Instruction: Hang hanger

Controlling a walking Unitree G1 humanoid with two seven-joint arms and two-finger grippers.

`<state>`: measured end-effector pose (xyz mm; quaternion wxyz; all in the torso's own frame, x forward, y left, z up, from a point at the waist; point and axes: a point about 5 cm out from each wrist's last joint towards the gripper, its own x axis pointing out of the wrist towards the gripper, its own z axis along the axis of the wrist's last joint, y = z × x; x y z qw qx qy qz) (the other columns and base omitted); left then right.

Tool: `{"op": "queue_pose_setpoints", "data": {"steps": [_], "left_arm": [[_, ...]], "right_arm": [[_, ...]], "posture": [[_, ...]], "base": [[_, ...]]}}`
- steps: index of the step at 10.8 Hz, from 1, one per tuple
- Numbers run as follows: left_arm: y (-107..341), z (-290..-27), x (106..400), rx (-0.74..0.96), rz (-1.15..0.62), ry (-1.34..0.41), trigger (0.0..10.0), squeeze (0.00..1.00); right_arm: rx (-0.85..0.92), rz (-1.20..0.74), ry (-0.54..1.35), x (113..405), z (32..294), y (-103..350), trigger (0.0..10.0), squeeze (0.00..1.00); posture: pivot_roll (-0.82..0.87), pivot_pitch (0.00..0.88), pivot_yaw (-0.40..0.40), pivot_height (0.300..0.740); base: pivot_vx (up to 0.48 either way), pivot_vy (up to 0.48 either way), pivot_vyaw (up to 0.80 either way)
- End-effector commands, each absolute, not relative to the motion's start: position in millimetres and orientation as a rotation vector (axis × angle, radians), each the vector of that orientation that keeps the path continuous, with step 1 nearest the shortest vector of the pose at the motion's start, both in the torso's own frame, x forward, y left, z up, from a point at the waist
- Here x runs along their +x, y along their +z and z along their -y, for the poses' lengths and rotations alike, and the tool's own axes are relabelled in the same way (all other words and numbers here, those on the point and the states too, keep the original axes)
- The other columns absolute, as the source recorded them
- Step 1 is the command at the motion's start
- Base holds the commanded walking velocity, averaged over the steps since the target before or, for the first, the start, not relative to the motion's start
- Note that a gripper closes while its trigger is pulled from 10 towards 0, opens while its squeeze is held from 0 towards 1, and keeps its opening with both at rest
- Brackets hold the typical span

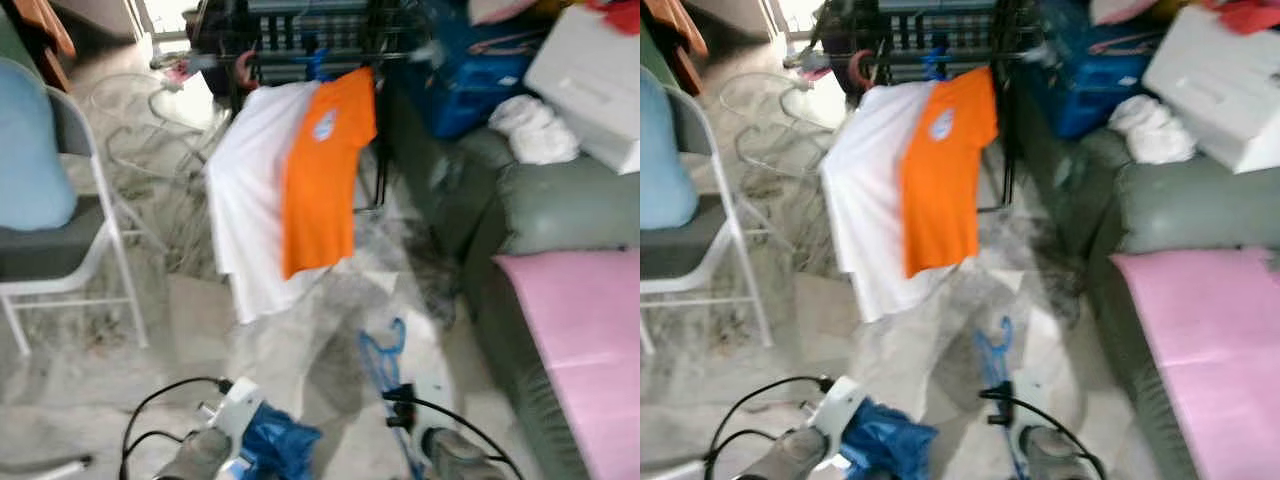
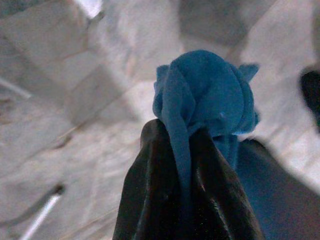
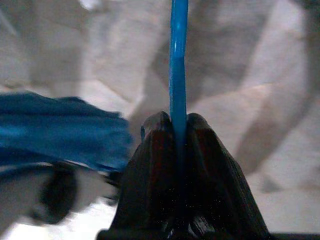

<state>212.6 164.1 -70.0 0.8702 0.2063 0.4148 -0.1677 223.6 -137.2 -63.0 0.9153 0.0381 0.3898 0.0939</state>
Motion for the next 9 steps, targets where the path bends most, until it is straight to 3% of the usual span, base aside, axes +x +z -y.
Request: {"op": "queue_pose_setpoints", "data": {"steps": [1, 4, 9], "left_arm": [[-69.8, -161.8, 212.9, 0.44, -0.861, -0.362, 10.0, 0.0], [-69.9, -161.8, 212.8, 0.445, -0.86, -0.362, 10.0, 0.0], [-70.7, -162.8, 211.2, 0.455, -0.865, -0.373, 10.0, 0.0]], "right_arm": [[0.075, -0.819, 0.188, 219.5, 141.6, -65.6, 10.0, 0.0], [0.068, -0.818, 0.198, 220.4, 138.3, -65.1, 10.0, 0.0], [0.057, -0.827, 0.208, 218.5, 134.2, -66.4, 10.0, 0.0]], "posture": [[-0.05, 0.126, 0.071, 0.74], [-0.05, 0.126, 0.071, 0.74], [-0.06, 0.132, 0.071, 0.74]], "base": [[0.0, 0.48, 0.0], [0.0, 0.425, 0.0], [-0.064, 0.0, 0.0]]}}
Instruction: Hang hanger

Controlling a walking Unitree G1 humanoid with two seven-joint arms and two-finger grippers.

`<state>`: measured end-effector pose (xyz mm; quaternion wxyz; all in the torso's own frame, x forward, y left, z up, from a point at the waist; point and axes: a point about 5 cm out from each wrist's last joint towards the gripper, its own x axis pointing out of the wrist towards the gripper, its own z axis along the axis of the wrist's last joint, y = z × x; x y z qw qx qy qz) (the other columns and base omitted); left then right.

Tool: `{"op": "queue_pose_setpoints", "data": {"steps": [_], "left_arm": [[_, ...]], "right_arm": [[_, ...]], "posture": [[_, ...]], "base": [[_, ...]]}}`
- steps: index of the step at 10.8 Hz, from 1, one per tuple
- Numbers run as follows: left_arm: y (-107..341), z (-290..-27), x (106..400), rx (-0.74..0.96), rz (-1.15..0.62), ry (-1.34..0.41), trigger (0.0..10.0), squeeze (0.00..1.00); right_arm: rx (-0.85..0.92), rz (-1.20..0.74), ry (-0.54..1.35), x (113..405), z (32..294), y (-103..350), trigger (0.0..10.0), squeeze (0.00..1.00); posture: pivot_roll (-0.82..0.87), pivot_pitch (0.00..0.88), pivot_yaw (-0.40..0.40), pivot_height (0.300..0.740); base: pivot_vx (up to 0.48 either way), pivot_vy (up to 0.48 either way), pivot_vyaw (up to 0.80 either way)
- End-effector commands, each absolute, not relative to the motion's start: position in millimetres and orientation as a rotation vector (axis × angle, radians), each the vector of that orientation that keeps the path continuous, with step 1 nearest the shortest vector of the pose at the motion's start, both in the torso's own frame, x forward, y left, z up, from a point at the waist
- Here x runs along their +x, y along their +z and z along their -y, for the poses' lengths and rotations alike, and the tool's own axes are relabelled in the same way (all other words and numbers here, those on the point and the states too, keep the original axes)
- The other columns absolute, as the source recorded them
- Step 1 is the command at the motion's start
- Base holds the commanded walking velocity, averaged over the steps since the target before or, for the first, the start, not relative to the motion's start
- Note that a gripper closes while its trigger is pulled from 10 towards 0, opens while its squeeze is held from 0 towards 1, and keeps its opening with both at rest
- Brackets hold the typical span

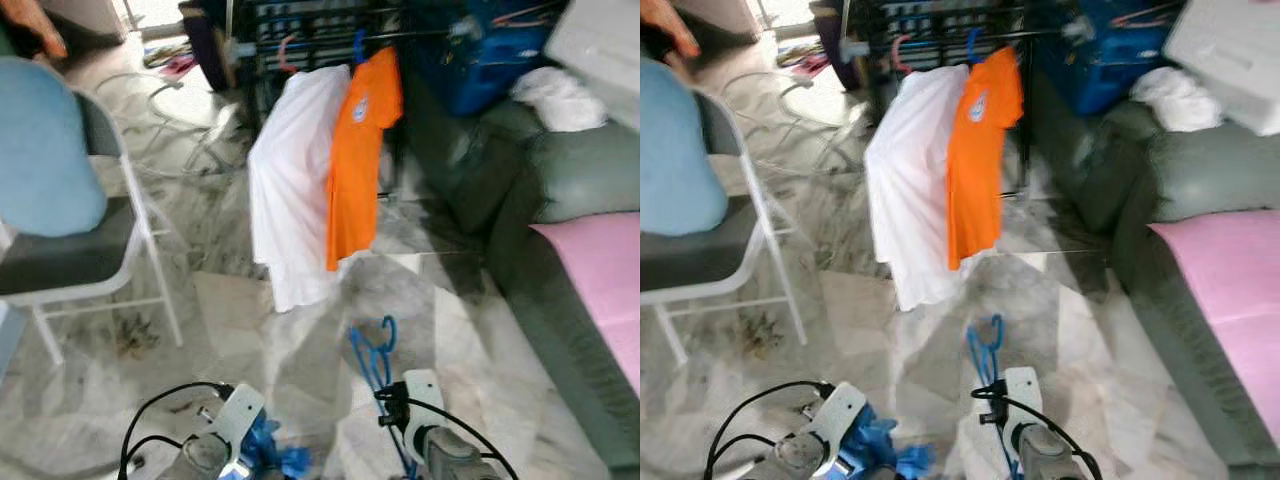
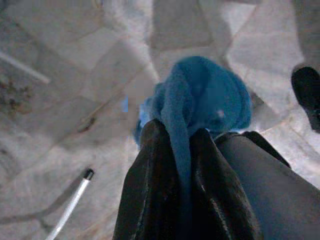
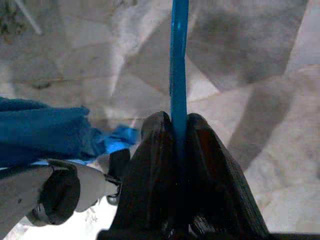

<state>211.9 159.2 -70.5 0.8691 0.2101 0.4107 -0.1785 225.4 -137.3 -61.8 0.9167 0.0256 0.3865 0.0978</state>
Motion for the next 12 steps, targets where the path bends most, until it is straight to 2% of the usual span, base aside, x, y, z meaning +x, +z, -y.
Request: {"op": "queue_pose_setpoints", "data": {"steps": [1, 3, 5, 8, 9, 11, 12], "left_arm": [[-70.9, -162.6, 211.0, 0.457, -0.865, -0.376, 10.0, 0.0], [-71.4, -161.7, 210.0, 0.464, -0.866, -0.385, 10.0, 0.0], [-72.3, -161.2, 208.6, 0.468, -0.87, -0.386, 10.0, 0.0], [-73.2, -160.5, 207.0, 0.467, -0.872, -0.389, 10.0, 0.0], [-73.3, -160.6, 206.8, 0.469, -0.872, -0.39, 10.0, 0.0], [-72.4, -159.9, 207.3, 0.465, -0.846, -0.384, 10.0, 0.0], [-70.9, -159.7, 208.5, 0.451, -0.812, -0.368, 10.0, 0.0]], "right_arm": [[0.056, -0.831, 0.209, 217.7, 133.5, -66.9, 10.0, 0.0], [0.052, -0.836, 0.213, 216.2, 131.3, -67.9, 10.0, 0.0], [0.053, -0.829, 0.241, 216.1, 110.9, -67.0, 10.0, 0.0], [0.055, -0.824, 0.256, 201.8, 99.0, -72.6, 10.0, 0.0], [0.053, -0.821, 0.254, 199.2, 102.2, -73.9, 10.0, 0.0], [0.019, -0.808, 0.232, 192.7, 128.6, -77.5, 10.0, 0.0], [-0.01, -0.784, 0.216, 201.4, 147.7, -72.6, 10.0, 0.0]], "posture": [[-0.06, 0.132, 0.071, 0.74], [-0.06, 0.134, 0.07, 0.74], [-0.06, 0.138, 0.069, 0.74], [-0.06, 0.141, 0.07, 0.74], [-0.07, 0.143, 0.07, 0.74], [-0.07, 0.149, 0.07, 0.74], [-0.07, 0.164, 0.071, 0.74]], "base": [[-0.326, 0.0, 0.0], [-0.326, 0.0, 0.0], [-0.399, 0.0, 0.0], [-0.379, 0.0, 0.0], [-0.36, 0.0, 0.0], [0.0, 0.0, 0.0], [0.0, 0.0, 0.0]]}}
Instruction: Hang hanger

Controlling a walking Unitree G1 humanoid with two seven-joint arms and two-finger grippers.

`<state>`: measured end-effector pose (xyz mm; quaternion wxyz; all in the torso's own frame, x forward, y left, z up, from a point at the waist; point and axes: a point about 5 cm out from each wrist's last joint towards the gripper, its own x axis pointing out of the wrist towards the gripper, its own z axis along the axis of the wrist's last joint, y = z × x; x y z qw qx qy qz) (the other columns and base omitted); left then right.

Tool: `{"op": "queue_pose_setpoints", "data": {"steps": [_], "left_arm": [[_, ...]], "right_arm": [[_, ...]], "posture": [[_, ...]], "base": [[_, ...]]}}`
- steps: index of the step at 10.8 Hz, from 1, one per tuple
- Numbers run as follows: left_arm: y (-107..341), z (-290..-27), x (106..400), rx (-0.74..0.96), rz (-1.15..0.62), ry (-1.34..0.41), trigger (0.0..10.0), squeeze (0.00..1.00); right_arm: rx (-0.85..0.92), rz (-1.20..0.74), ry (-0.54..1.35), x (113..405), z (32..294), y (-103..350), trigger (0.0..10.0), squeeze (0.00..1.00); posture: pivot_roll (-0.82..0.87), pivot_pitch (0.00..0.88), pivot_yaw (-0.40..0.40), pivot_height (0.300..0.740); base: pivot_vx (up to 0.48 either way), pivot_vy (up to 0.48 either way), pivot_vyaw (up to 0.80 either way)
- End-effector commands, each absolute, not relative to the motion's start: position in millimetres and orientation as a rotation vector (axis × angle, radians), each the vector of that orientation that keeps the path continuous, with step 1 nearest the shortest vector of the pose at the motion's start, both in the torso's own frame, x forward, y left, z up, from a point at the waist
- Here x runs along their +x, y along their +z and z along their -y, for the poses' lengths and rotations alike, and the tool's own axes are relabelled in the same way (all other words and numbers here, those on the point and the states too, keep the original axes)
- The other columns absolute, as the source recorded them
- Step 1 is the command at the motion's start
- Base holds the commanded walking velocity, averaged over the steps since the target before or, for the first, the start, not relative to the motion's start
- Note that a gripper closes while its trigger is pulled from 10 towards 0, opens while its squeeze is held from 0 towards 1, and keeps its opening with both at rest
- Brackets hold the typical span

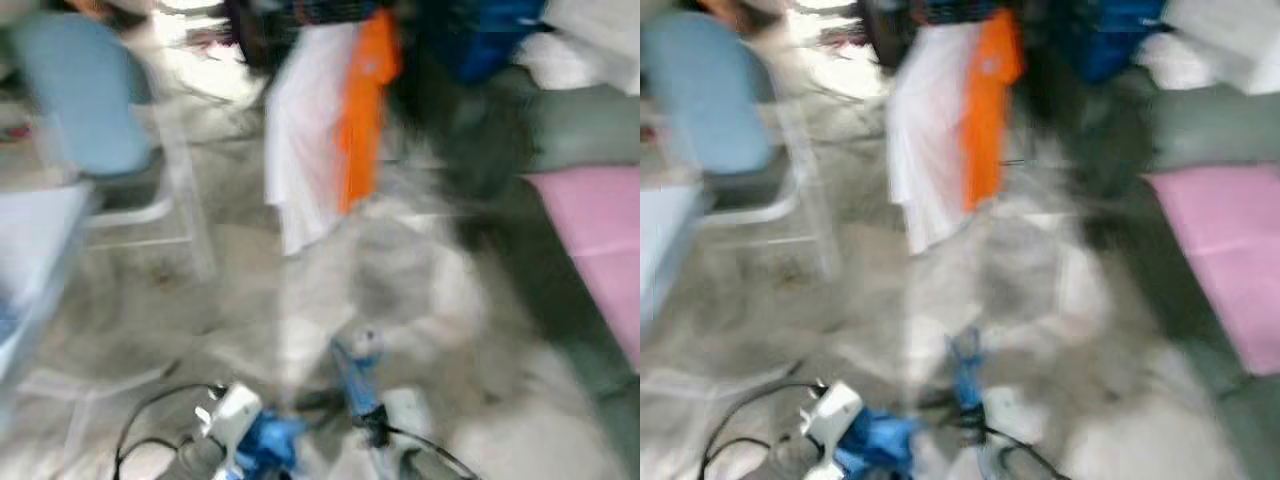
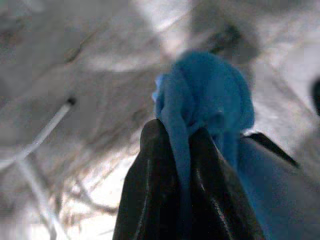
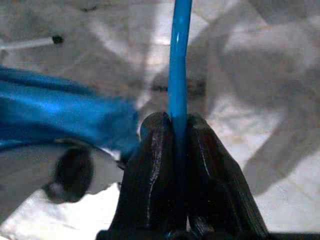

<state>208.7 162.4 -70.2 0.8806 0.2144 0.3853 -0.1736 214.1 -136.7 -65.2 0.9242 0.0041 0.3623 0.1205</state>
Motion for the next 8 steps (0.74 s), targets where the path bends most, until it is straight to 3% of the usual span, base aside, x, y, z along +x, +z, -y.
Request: {"op": "queue_pose_setpoints", "data": {"steps": [1, 2, 6, 8], "left_arm": [[-67.7, -157.9, 210.9, 0.442, -0.754, -0.373, 10.0, 0.0], [-13.9, -140.8, 279.7, 0.378, -0.478, -0.406, 10.0, 0.0], [65.5, -96.8, 335.7, 0.305, -0.109, -0.552, 10.0, 0.0], [93.9, -92.4, 352.0, 0.346, -0.029, -0.61, 10.0, 0.0]], "right_arm": [[-0.043, -0.724, 0.199, 220.2, 161.4, -60.6, 10.0, 0.0], [-0.089, -0.637, 0.152, 229.0, 171.1, -51.7, 10.0, 0.0], [-0.16, -0.287, 0.081, 254.9, 199.9, -0.9, 10.0, 0.0], [-0.233, -0.172, 0.151, 265.0, 205.9, 26.1, 10.0, 0.0]], "posture": [[-0.07, 0.181, 0.074, 0.74], [-0.07, 0.203, 0.085, 0.74], [-0.12, 0.251, 0.129, 0.74], [-0.14, 0.247, 0.143, 0.74]], "base": [[0.0, 0.0, 0.0], [0.0, 0.0, 0.0], [0.0, 0.0, 0.0], [0.0, 0.0, 0.0]]}}
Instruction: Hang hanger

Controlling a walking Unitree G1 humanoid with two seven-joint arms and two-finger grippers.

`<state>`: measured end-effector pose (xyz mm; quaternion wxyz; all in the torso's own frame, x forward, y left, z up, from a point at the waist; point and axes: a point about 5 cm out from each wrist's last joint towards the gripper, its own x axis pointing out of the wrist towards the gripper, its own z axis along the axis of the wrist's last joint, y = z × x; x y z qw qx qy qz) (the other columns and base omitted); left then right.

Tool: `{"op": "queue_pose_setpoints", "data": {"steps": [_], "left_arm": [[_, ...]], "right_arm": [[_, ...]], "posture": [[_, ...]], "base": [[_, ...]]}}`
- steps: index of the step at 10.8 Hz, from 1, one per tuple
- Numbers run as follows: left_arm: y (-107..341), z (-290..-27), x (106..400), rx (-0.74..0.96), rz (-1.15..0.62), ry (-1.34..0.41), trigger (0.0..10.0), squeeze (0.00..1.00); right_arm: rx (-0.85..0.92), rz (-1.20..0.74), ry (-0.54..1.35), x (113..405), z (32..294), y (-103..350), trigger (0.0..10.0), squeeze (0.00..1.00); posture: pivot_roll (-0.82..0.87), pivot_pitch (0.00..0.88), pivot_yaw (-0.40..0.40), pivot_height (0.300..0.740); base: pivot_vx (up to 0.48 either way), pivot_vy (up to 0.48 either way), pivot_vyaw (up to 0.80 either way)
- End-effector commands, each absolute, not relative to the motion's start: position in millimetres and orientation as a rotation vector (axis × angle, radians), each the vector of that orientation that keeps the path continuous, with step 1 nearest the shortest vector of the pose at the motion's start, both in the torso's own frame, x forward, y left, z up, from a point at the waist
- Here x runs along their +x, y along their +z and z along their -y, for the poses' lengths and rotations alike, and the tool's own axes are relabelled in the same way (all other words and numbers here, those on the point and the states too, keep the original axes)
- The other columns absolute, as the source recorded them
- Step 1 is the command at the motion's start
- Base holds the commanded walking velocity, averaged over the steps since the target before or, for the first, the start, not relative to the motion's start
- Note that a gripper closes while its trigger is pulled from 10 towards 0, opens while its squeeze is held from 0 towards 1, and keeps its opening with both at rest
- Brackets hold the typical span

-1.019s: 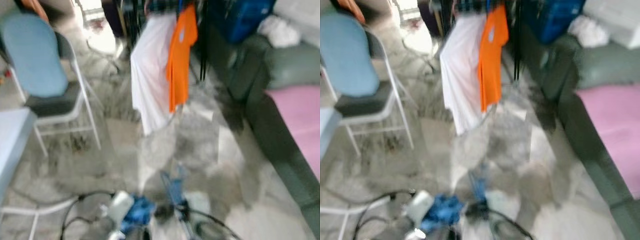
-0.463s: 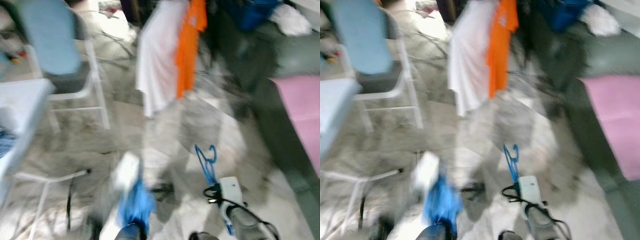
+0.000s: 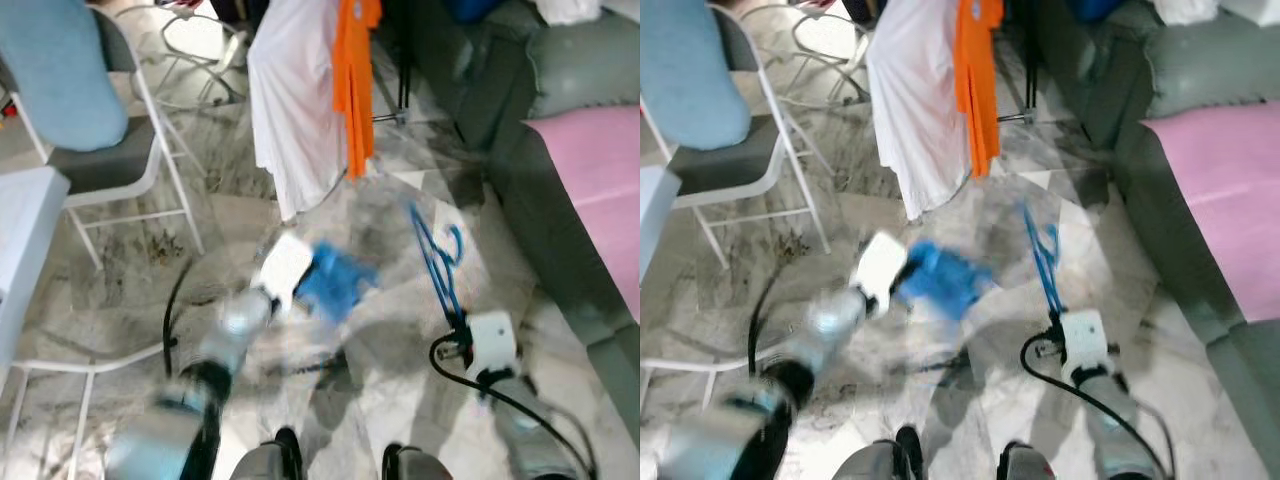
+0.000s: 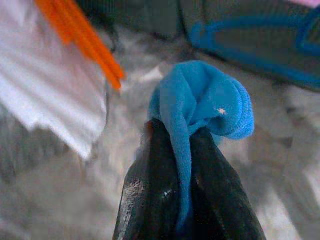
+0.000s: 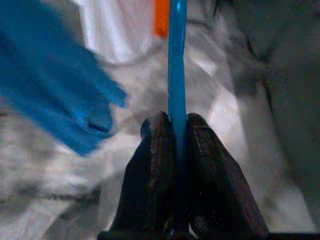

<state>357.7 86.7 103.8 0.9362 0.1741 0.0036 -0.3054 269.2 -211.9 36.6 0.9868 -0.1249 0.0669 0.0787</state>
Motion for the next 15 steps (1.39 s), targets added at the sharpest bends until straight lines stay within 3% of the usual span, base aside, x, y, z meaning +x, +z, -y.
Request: {"op": "queue_pose_setpoints", "data": {"steps": [1, 2, 5, 11, 15], "left_arm": [[113.5, -90.7, 361.4, 0.411, 0.031, -0.661, 10.0, 0.0], [139.0, -86.7, 371.5, 0.526, 0.12, -0.703, 10.0, 0.0], [182.3, -90.1, 388.6, 0.961, 0.288, -0.663, 10.0, 0.0], [212.5, -116.0, 404.5, 1.139, 0.329, -0.461, 10.0, 0.0], [217.0, -100.2, 393.9, 1.038, 0.45, -0.617, 10.0, 0.0]], "right_arm": [[-0.263, -0.111, 0.219, 268.6, 208.9, 44.6, 10.0, 0.0], [-0.404, -0.06, 0.306, 267.2, 218.8, 64.9, 10.0, 0.0], [-0.414, -0.037, 0.417, 260.9, 237.6, 100.1, 10.0, 0.0], [-0.397, -0.111, 0.68, 239.5, 217.4, 113.1, 10.0, 0.0], [-0.299, -0.156, 0.796, 235.8, 203.7, 114.4, 10.0, 0.0]], "posture": [[-0.14, 0.245, 0.145, 0.74], [-0.14, 0.237, 0.133, 0.74], [-0.14, 0.239, 0.115, 0.74], [-0.15, 0.25, 0.146, 0.74], [-0.15, 0.249, 0.149, 0.74]], "base": [[0.0, 0.0, 0.0], [0.0, 0.0, 0.0], [0.0, 0.0, 0.0], [0.0, 0.0, 0.0], [0.0, 0.0, 0.0]]}}
